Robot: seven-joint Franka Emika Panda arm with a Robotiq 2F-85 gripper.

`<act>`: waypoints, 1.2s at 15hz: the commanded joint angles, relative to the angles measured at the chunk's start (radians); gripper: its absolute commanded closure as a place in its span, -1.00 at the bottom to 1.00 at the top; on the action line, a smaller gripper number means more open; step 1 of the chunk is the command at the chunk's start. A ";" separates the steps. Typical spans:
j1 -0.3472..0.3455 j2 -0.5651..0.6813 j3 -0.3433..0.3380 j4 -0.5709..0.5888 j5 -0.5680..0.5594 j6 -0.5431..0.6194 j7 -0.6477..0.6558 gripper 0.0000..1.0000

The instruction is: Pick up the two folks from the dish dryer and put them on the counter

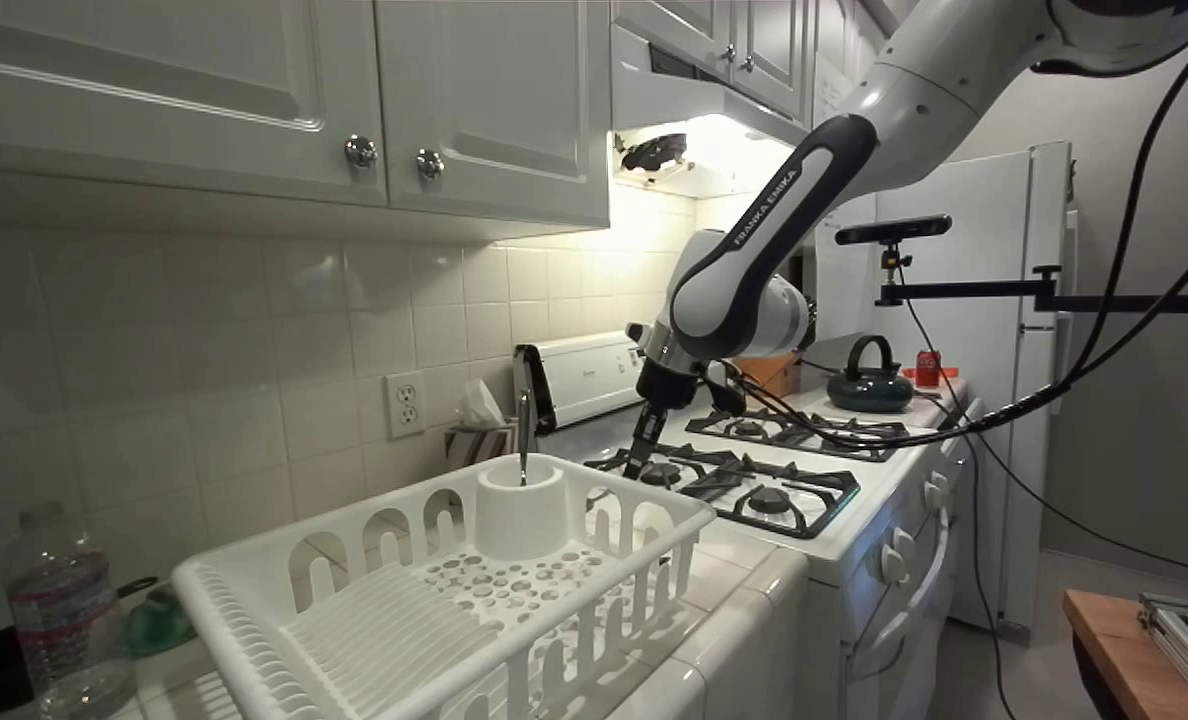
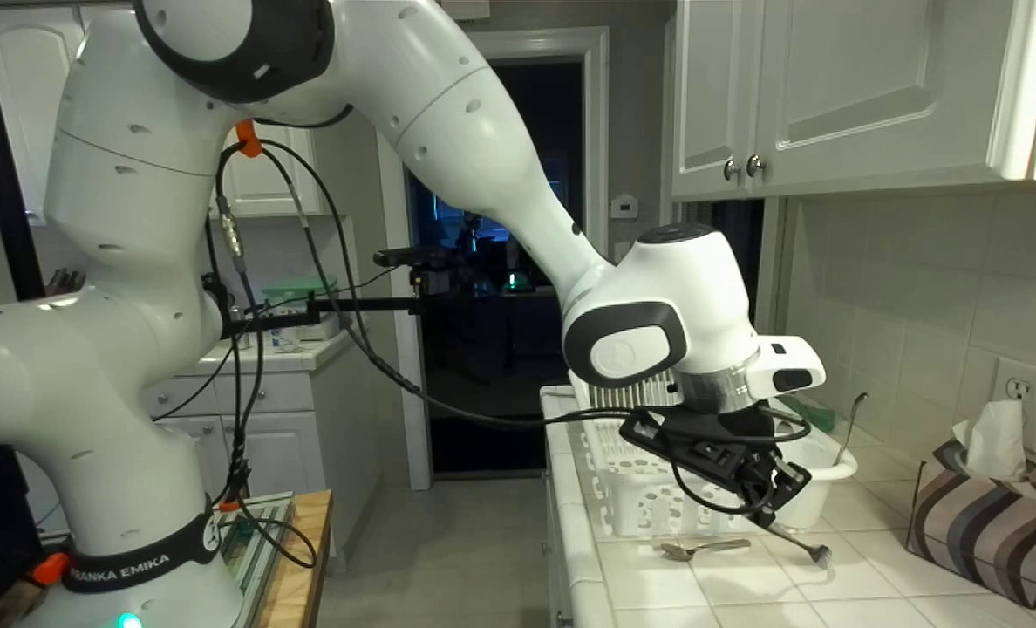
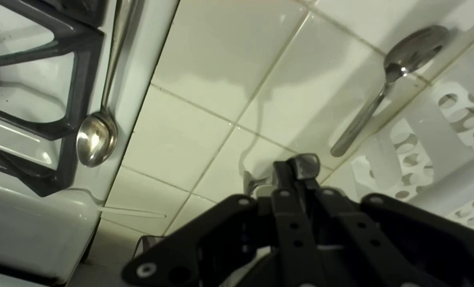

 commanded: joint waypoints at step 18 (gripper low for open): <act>-0.014 -0.064 0.032 -0.006 -0.037 0.018 0.021 0.25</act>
